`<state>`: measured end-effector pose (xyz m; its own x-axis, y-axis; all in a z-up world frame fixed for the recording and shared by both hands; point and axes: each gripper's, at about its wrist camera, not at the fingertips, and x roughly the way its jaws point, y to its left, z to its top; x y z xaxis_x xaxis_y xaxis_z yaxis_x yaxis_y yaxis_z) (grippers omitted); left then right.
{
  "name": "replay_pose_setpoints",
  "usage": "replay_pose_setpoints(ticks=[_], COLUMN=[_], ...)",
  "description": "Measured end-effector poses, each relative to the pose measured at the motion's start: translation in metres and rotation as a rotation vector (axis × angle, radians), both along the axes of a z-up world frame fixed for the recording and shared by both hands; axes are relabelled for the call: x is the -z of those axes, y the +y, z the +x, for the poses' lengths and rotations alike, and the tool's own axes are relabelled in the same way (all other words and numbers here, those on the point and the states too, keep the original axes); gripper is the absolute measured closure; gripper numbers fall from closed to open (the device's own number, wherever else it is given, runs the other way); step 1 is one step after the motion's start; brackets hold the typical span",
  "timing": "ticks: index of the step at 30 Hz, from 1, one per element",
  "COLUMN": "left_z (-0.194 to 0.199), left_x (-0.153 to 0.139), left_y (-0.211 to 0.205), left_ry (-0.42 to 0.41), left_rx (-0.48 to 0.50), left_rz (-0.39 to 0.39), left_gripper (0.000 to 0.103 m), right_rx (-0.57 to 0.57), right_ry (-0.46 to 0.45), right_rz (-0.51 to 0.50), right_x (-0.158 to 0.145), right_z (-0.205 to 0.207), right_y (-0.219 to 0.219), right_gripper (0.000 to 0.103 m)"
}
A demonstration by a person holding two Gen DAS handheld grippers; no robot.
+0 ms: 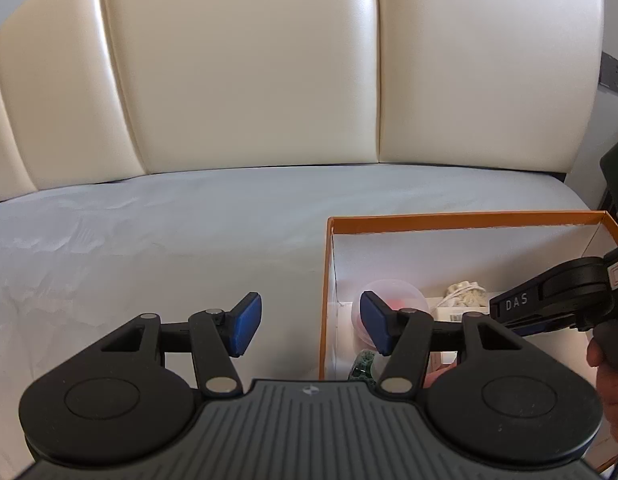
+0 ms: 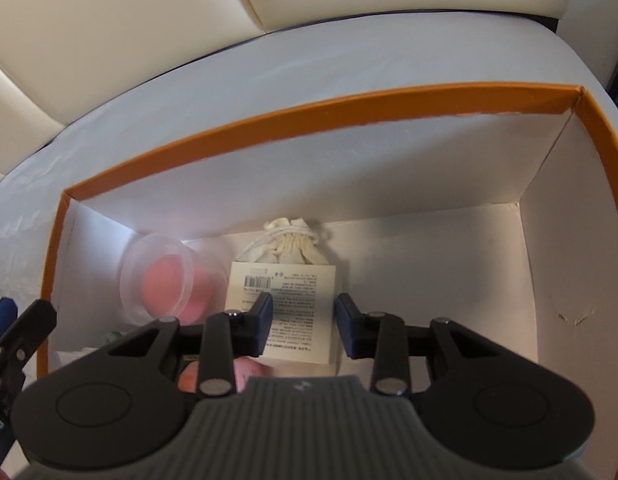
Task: Organize rigid objects
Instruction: 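Lower the tub and pouch into the orange box and open both tools, then withdraw both tools from the box back toward the remaining items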
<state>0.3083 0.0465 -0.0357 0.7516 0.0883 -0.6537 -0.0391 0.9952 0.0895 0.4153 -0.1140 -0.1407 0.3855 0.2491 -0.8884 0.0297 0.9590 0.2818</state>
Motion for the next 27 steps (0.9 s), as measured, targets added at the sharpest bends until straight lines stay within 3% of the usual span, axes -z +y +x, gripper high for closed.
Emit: replay_pose_setpoints(ticks=[5,14,21,27], left_z=[-0.004,-0.031,-0.065,-0.104], left_x=[0.002,-0.012,-0.037,-0.054], left_y=[-0.004,-0.013,-0.014,-0.019], left_ry=[-0.011,-0.07,-0.098,-0.102], left_rx=[-0.009,0.012,0.031,0.056], left_rz=[0.003,-0.008,-0.049,-0.093], left_gripper=[0.035,0.035,0.035,0.035], right_rx=[-0.009,-0.095,-0.192,-0.226], right_ry=[-0.012,-0.092,-0.315,-0.466], right_rz=[-0.001,-0.088,-0.132,-0.088], right_x=[0.002,-0.022,-0.075,-0.105], right_z=[0.002,-0.012,-0.081,-0.154], right_y=[0.009,0.016,0.007,-0.006], right_gripper=[0.079,0.079,0.08,0.08])
